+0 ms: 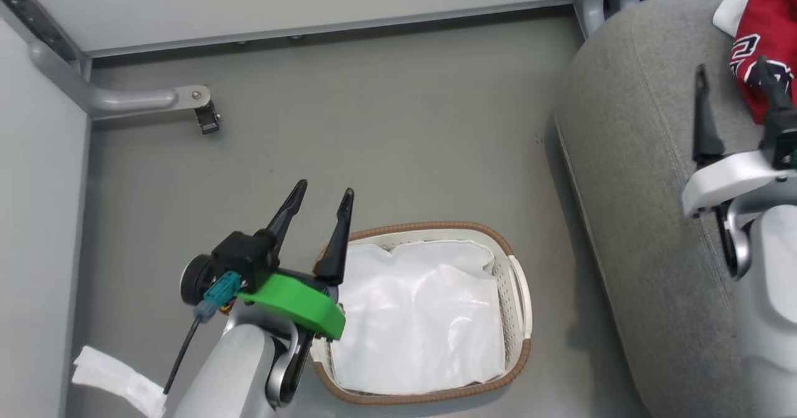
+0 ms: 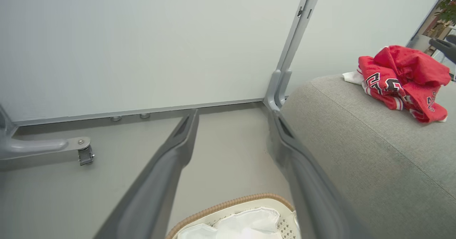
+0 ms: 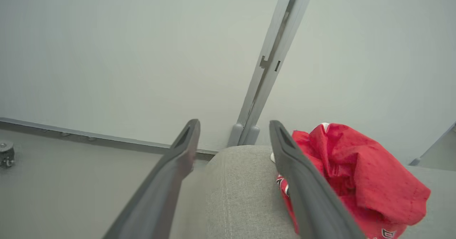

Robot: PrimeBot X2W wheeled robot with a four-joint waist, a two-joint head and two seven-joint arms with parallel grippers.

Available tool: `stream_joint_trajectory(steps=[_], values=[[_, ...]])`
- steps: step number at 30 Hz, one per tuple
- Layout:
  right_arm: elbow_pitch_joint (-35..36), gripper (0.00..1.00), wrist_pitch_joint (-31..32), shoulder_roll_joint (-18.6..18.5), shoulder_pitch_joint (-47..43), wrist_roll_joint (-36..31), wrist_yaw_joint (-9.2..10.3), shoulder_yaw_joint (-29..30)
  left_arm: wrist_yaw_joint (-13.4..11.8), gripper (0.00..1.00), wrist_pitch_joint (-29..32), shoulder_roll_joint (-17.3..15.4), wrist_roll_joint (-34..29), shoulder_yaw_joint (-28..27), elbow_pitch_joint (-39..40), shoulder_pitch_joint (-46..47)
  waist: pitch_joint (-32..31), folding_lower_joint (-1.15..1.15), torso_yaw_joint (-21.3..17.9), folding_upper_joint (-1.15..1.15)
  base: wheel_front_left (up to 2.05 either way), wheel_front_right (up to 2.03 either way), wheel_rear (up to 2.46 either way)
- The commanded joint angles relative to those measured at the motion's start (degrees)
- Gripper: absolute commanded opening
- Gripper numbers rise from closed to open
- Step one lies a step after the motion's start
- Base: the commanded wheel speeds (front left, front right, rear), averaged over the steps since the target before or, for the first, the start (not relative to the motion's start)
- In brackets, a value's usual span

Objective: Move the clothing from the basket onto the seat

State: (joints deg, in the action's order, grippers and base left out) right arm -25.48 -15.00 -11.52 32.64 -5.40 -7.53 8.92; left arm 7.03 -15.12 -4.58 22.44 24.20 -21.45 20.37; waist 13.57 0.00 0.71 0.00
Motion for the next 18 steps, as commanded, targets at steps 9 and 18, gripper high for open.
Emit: stream_joint_trajectory(steps=[9, 18], values=[[5.72, 1.0, -0.28, 7.22, -10.28, 3.8, 0.08, -3.8, -0.5, 1.0, -0.04, 0.8, -0.49, -10.17, 0.98, -9.96, -8.0, 0.0, 5.1, 0.0, 0.0, 0.0, 0.0], [9.45, 1.0, -0.28, 8.44, -21.37, 10.97, 0.08, -8.47, -0.26, 1.0, -0.04, 1.38, -2.32, -15.27, 1.85, -16.41, -10.62, 0.0, 5.83, 0.0, 0.0, 0.0, 0.0]])
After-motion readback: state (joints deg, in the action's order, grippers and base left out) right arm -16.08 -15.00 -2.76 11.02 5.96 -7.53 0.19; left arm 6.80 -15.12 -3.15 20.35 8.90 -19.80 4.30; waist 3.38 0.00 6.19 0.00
